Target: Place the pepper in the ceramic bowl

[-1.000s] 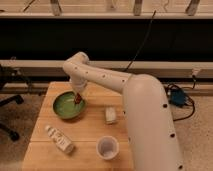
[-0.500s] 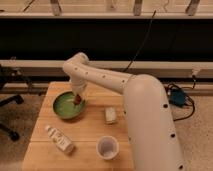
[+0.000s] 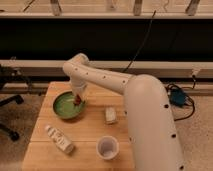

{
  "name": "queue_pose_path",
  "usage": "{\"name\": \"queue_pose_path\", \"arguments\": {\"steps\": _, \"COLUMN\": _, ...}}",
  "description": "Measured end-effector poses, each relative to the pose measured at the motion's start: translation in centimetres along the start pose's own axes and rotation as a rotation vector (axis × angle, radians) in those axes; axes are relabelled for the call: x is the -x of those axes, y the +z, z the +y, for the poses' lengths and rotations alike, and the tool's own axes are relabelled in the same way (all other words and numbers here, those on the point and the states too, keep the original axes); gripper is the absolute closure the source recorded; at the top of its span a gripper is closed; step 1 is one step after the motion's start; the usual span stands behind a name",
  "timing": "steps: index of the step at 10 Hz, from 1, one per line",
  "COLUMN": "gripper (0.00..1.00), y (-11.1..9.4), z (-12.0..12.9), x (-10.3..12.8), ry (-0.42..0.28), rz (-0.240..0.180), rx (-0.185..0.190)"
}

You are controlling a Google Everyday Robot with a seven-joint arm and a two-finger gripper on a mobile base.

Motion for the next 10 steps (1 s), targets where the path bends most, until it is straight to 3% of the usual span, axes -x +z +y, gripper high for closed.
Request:
{"name": "queue_pose_path", "arguments": {"steps": 4, "gripper": 0.56, "y": 0.11, "z": 0.34, "x": -0.17, "ry": 0.003, "rz": -0.006, "rx": 0.000}}
{"name": "queue_pose_path", "arguments": {"steps": 8, "gripper": 0.58, "y": 0.21, "z": 0.36, "x": 0.17, "ry": 0.001, "rz": -0.011, "rx": 0.001}}
{"name": "queue_pose_path", "arguments": {"steps": 10, "gripper": 0.77, "y": 0.24, "z": 0.52, "x": 0.22, "ry": 0.003, "rz": -0.015, "rx": 0.000}}
